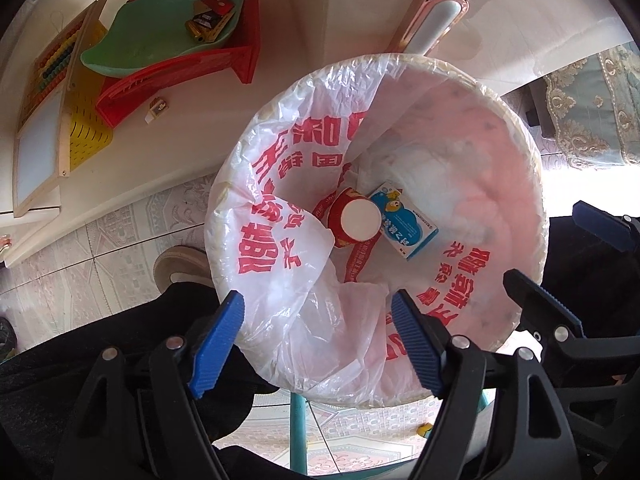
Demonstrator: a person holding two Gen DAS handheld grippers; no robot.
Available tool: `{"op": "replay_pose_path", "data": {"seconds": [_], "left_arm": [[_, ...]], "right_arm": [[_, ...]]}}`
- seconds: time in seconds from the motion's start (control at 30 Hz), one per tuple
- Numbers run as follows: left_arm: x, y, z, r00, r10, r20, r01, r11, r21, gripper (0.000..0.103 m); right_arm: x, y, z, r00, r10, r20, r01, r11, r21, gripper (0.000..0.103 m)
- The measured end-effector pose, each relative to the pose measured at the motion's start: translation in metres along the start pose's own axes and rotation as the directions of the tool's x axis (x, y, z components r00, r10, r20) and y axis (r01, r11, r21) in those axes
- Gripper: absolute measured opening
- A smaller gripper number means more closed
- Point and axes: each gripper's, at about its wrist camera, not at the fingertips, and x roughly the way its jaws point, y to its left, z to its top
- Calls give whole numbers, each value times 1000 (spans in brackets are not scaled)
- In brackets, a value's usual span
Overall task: Collect trash
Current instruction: 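Open both tools over the bin, dropping the cup and medicine box inside, then move both tools back over the table toward the remaining items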
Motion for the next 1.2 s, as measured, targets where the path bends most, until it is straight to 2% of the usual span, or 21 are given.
{"op": "replay_pose_path", "data": {"seconds": [0.23, 0.37, 0.47, 0.57, 0.63, 0.7, 0.8, 0.9, 0.97, 1.07, 1.2], "left_arm": [[-8, -3, -6, 1000, -5, 10, 5, 1000, 6, 75], [-34, -1, -19, 998, -67, 21, 66, 998, 20, 78], [-66, -2, -36, 996, -80, 45, 77, 995, 69, 78], [-108, 0, -54, 993, -94, 67, 85, 989, 122, 78], [-144, 8, -62, 989, -115, 96, 101, 984, 144, 79], [-184, 22, -63, 984, -111, 136, 92, 986, 141, 79], [-254, 45, -60, 969, -44, 242, 14, 992, 126, 82], [-320, 63, -54, 937, 65, 344, -110, 988, 113, 88], [-357, 71, -50, 923, 78, 376, -132, 984, 122, 91], [-402, 79, -39, 917, 53, 396, -126, 979, 158, 91], [-443, 81, -27, 902, 75, 424, -169, 967, 189, 91]], "right_arm": [[-14, 0, -4, 1000, 22, 21, -22, 1000, -4, 82], [-54, 0, -15, 995, 32, 95, -29, 999, -36, 82], [-96, 2, -24, 987, 54, 154, -41, 995, -89, 82], [-146, 0, -23, 972, 131, 197, -104, 984, -142, 83], [-182, -1, -18, 958, 158, 239, -117, 977, -176, 91], [-220, -1, -10, 943, 168, 288, -108, 971, -211, 91], [-275, -2, 5, 915, 170, 365, -82, 966, -245, 92], [-324, -1, 21, 888, 186, 420, -70, 958, -277, 92], [-351, -1, 32, 874, 199, 443, -66, 952, -298, 92], [-383, 1, 47, 860, 210, 465, -58, 946, -318, 93], [-415, 3, 71, 846, 209, 491, -42, 944, -329, 93]]}}
